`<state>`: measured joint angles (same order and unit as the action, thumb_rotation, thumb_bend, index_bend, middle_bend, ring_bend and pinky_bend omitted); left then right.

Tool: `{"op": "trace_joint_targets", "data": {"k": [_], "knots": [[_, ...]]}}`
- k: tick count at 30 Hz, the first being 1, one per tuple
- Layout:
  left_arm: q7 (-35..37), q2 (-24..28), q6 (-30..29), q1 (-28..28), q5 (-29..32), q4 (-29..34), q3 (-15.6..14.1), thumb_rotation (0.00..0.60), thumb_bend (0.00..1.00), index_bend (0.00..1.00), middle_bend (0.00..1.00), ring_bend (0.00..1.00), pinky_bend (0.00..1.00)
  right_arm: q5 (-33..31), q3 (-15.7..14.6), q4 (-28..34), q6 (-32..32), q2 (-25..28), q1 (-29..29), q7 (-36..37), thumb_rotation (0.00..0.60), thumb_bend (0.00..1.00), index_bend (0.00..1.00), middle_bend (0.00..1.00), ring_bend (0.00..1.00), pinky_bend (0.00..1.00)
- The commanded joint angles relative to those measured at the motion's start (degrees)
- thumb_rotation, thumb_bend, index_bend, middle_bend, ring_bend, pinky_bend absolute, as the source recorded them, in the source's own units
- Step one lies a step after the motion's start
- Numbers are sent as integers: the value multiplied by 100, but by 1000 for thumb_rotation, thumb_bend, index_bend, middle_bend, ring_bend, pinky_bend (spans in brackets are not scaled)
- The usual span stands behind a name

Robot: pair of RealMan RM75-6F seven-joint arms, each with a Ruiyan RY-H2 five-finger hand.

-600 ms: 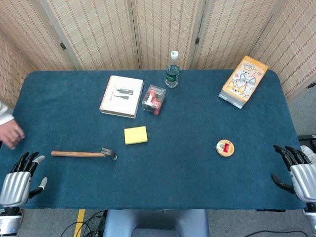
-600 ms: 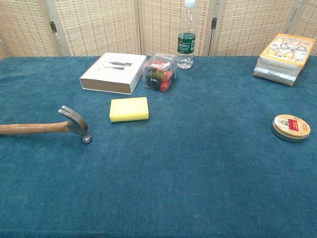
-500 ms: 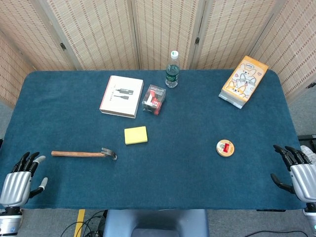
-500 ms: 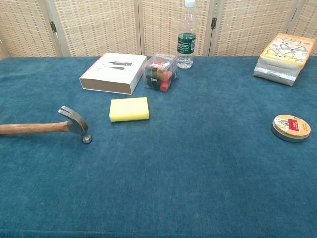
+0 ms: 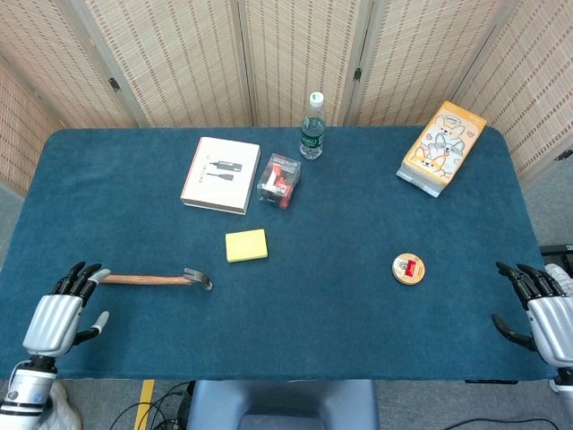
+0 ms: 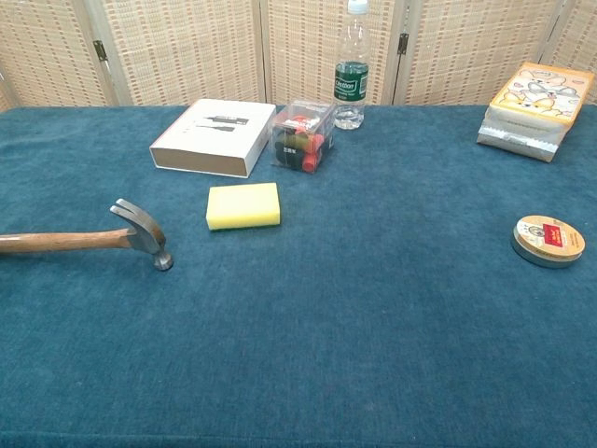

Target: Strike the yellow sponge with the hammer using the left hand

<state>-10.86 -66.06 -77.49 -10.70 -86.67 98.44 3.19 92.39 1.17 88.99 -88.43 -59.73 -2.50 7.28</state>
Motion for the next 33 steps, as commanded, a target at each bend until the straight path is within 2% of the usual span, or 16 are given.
{"op": "trace_joint_targets", "data": {"k": [1,6,13,17,24,33], "knots": [[-262,135,884,-600,140,313,134,600,382,162,162,87,237,-3,-7,-26,6,-15,1,20,600,200,120,257,141,196],[-782,-71,1684,-1172,640,385,309,600,381,95,145,86,236,-24,-13,-79,18,-28,5,67,600,200,119,258,141,196],[-1596,-449,2274,-1714,1732,288,493,600,382,62,140,86,234,-76,-7,-132,-2,-19,32,136,600,200,119,257,141,196],[-1877,-529,2447,-1904,2260,299,466,600,382,58,140,86,234,-107,-7,-167,4,-21,44,166,600,200,119,257,141,196],[-2181,-871,2597,-2241,2978,-50,393,600,382,65,140,86,234,-102,-9,-207,14,-42,38,207,600,200,119,257,141,196],[-2160,-1098,2543,-2411,3203,-330,244,600,383,151,177,116,234,-127,-16,-235,-5,-37,70,233,600,200,119,257,141,196]]}}
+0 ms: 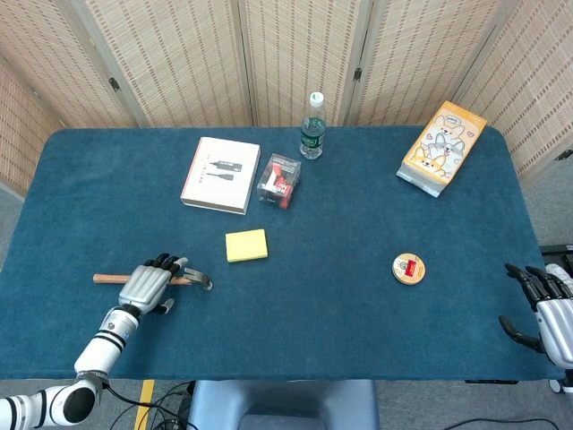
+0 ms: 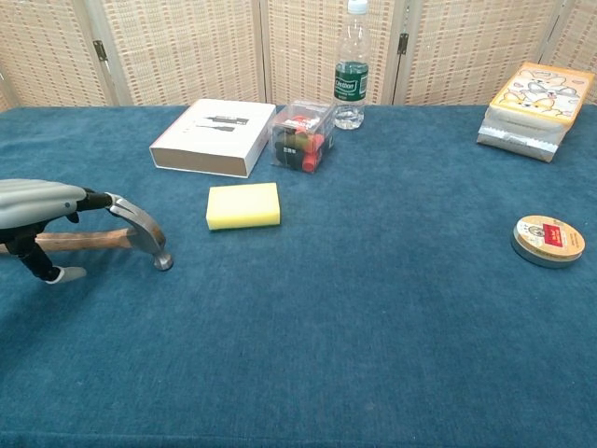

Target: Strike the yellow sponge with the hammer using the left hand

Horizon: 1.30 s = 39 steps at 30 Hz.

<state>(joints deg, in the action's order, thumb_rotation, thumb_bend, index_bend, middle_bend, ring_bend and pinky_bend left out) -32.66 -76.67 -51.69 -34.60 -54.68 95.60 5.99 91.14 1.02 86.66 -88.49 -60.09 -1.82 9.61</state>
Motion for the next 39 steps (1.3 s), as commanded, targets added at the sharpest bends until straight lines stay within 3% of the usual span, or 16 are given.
{"op": "trace_joint_targets", "data": {"k": [1,12,27,39], "knots": [[24,-50,-60,-28,0,-64,-50,600,389,155,181,119,234,-3,-1,-3,1,0,3,0,600,200,120,257,141,196],[272,-129,-154,-91,-45,-247,-126,600,574,215,256,165,234,-3,5,19,9,1,-2,-27,600,200,119,258,141,196],[521,-205,-105,-167,-15,-472,-231,600,602,330,389,270,234,-26,16,104,53,26,-19,-110,600,200,119,257,141,196],[668,-213,-129,-168,-35,-531,-289,600,603,376,441,316,234,-21,13,165,58,40,-18,-170,600,200,120,258,141,196]]}}
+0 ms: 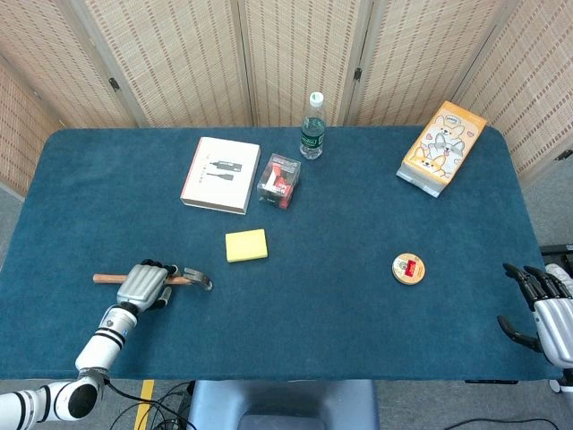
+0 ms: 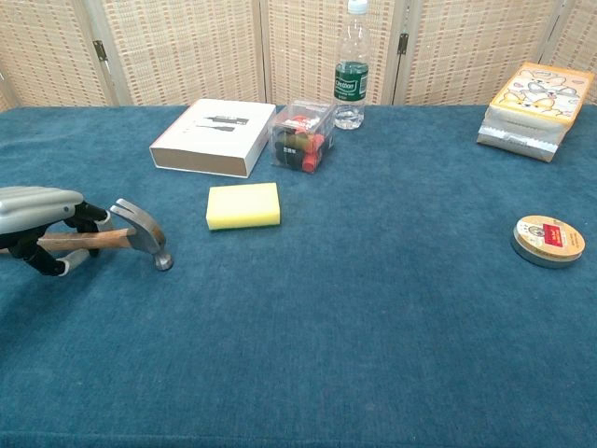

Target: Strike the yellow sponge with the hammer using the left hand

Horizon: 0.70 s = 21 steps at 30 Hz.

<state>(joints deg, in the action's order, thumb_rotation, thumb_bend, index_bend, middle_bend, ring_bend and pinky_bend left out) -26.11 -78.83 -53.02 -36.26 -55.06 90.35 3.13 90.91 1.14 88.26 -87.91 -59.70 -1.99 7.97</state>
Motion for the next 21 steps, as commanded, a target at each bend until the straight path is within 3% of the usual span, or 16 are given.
{"op": "trace_joint_targets", "data": {"k": [1,16,21], "knots": [[25,0,-2,-1,0,-13,-4,600,604,380,445,319,234,4,2,10,-3,3,-1,-9,600,200,120,258,141,196],[300,-36,-82,67,-178,-119,-33,600,626,481,555,393,234,13,4,89,-8,21,0,-96,600,200,119,258,141,195],[569,-55,-187,141,-419,-194,-11,600,665,551,634,465,259,11,3,118,0,26,-3,-130,600,201,120,258,141,196]]}}
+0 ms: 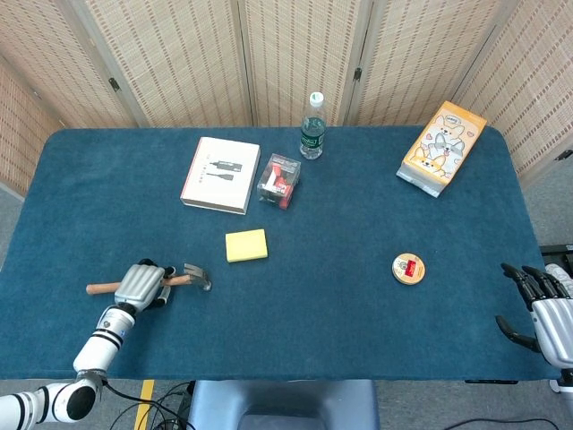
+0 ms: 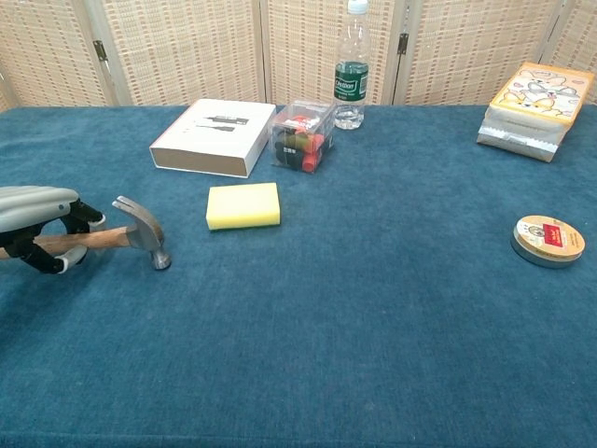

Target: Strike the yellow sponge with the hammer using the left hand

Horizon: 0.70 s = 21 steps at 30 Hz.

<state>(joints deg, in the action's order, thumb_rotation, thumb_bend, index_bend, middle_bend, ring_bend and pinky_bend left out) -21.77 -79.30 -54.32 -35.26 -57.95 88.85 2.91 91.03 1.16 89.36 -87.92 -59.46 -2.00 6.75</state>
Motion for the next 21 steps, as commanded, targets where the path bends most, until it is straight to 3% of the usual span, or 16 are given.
{"op": "trace_joint_targets", "data": {"k": [1,12,21], "knots": [[216,-6,-73,59,-193,-64,19,600,675,565,649,482,283,-2,3,12,1,1,-2,-13,600,201,120,258,141,196],[1895,-33,-570,287,-1427,-588,195,600,706,701,775,624,768,4,8,50,-6,3,-3,-52,600,201,120,262,141,196],[3210,-151,-1001,182,-2297,-1085,405,600,719,769,856,763,919,-1,5,64,-3,1,1,-69,600,200,119,264,141,196]]}}
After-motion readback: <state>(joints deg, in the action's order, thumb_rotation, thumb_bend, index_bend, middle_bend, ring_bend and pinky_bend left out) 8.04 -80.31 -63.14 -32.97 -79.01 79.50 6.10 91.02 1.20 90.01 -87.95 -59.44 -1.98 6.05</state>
